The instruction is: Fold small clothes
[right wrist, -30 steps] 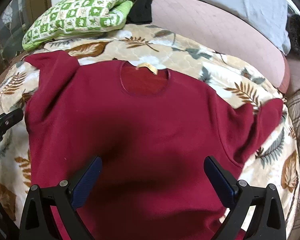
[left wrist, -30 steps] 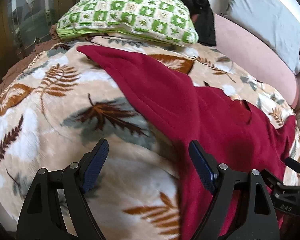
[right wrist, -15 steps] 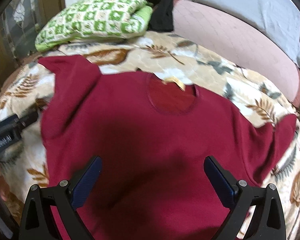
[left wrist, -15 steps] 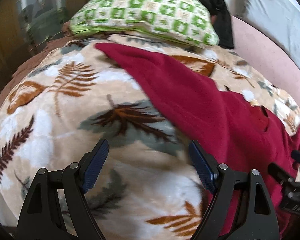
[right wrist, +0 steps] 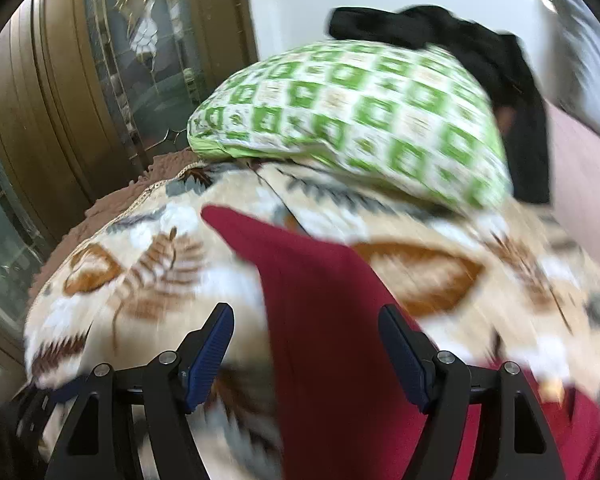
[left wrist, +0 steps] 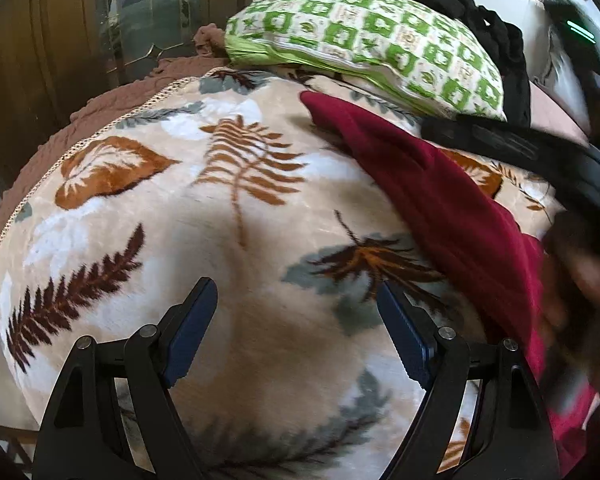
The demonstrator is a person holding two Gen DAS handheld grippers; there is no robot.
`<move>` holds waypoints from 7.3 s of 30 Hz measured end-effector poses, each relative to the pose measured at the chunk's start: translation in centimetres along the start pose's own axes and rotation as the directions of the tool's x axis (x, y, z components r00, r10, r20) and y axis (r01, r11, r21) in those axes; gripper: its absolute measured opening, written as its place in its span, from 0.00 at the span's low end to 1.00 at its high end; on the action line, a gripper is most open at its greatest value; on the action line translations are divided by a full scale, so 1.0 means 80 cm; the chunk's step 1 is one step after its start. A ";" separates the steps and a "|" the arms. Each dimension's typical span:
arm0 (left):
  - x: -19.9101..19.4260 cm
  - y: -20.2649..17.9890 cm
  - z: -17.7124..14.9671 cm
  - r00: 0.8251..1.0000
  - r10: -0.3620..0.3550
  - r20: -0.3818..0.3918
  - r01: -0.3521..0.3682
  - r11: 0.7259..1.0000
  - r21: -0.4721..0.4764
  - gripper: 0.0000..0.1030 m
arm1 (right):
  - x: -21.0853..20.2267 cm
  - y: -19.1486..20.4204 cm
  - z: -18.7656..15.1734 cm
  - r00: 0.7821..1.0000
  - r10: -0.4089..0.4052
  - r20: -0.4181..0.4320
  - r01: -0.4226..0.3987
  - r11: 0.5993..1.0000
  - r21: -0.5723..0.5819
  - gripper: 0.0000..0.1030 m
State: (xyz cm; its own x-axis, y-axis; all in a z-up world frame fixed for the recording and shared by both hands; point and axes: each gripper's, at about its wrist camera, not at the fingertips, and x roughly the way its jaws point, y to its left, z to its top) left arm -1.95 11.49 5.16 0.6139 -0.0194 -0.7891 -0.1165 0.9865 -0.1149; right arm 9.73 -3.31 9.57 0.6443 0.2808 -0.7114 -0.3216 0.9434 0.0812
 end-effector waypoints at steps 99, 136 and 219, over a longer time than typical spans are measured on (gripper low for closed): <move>0.034 -0.250 -0.073 0.994 -0.063 -0.089 0.087 0.949 0.304 0.80 | -0.244 -0.413 -0.247 0.895 -0.439 -0.079 0.443 0.856 0.268 0.04; -0.096 -0.190 -0.151 0.961 -0.197 -0.192 0.252 0.911 0.326 0.80 | -0.383 -0.251 -0.476 0.947 0.049 -0.317 0.098 0.897 0.431 0.16; -0.015 -0.210 -0.028 0.987 -0.156 -0.034 0.160 0.952 0.261 0.80 | -0.224 -0.439 -0.277 0.909 -0.297 -0.292 0.390 0.853 0.346 0.21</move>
State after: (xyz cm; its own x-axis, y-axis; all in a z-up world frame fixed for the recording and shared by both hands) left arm -2.52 -5.42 6.69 0.5976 -0.1790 -0.7816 0.1914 0.9784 -0.0778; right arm -5.92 -45.38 4.01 0.4785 -0.0763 -0.8748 0.2170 0.9756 0.0336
